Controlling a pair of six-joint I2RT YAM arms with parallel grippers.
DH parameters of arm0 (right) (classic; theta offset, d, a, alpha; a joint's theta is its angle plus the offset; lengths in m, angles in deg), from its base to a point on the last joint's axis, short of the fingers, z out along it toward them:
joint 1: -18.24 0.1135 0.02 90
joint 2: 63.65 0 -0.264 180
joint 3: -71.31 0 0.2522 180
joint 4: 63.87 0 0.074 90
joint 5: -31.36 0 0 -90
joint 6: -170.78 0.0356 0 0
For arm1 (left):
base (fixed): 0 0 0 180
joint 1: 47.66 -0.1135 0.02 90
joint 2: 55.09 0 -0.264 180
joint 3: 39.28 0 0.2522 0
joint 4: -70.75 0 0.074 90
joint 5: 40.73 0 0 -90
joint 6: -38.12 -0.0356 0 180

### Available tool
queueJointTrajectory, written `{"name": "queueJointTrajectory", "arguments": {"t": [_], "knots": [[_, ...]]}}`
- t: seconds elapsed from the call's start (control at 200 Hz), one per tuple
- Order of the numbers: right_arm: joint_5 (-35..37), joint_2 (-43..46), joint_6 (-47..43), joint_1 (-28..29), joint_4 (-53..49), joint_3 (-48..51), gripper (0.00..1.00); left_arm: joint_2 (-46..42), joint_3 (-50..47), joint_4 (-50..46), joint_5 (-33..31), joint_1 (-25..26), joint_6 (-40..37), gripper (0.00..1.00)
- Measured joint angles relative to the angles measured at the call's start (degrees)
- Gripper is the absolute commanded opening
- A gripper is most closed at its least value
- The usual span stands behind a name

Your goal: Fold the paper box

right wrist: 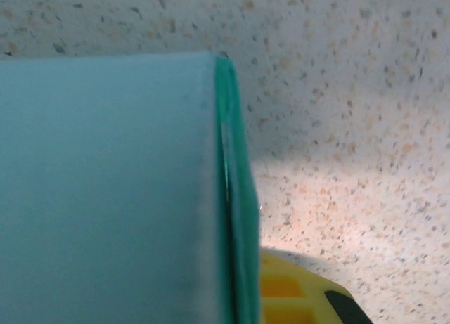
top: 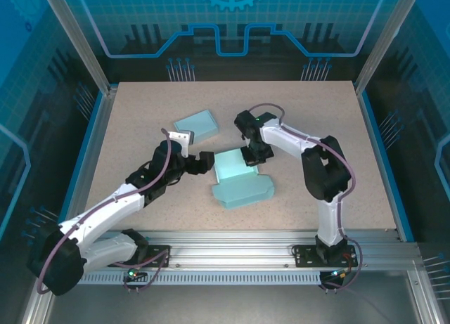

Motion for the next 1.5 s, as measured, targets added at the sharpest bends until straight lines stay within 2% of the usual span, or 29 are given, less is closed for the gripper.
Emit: {"name": "queueJointTrajectory", "arguments": {"t": [0.185, 0.45, 0.65, 0.9, 0.956, 1.031, 1.176, 1.351, 1.501], "knots": [[4.4, -9.1, -1.6, 0.2, -11.3, -12.9, 0.00, -1.0, 0.0, -0.7, 0.2, -0.8, 0.0, 0.96], [16.6, -24.3, -3.4, 2.2, -26.4, -32.3, 0.00, -1.6, 0.0, -1.0, 0.4, -1.0, 0.0, 0.96], [24.3, -27.7, -4.8, 4.2, -29.1, -33.7, 0.00, -1.6, 0.0, -1.0, 0.4, -1.0, 0.0, 0.96], [33.1, -26.6, -5.4, 7.1, -25.9, -28.1, 0.00, -1.6, 0.0, -0.9, 0.4, -1.0, 0.0, 0.96], [33.8, -25.6, -5.5, 7.4, -24.3, -26.2, 0.12, -1.6, 0.0, -1.0, 0.4, -1.1, 0.0, 0.96], [34.4, -24.2, -5.7, 7.5, -22.2, -24.0, 0.35, -1.6, 0.0, -1.0, 0.4, -1.2, 0.0, 0.97], [35.8, -22.3, -6.4, 7.8, -17.9, -21.0, 0.62, -1.6, 0.0, -1.0, 0.1, -1.2, 0.0, 0.95], [34.2, -19.7, -6.3, 8.7, -13.1, -20.5, 0.74, -0.8, 0.0, -0.9, -0.1, -1.3, 0.0, 0.94], [34.1, -17.0, -6.3, 10.2, -12.1, -20.4, 0.79, 2.0, 0.0, -1.0, -0.7, -1.5, 0.0, 0.95]]}}
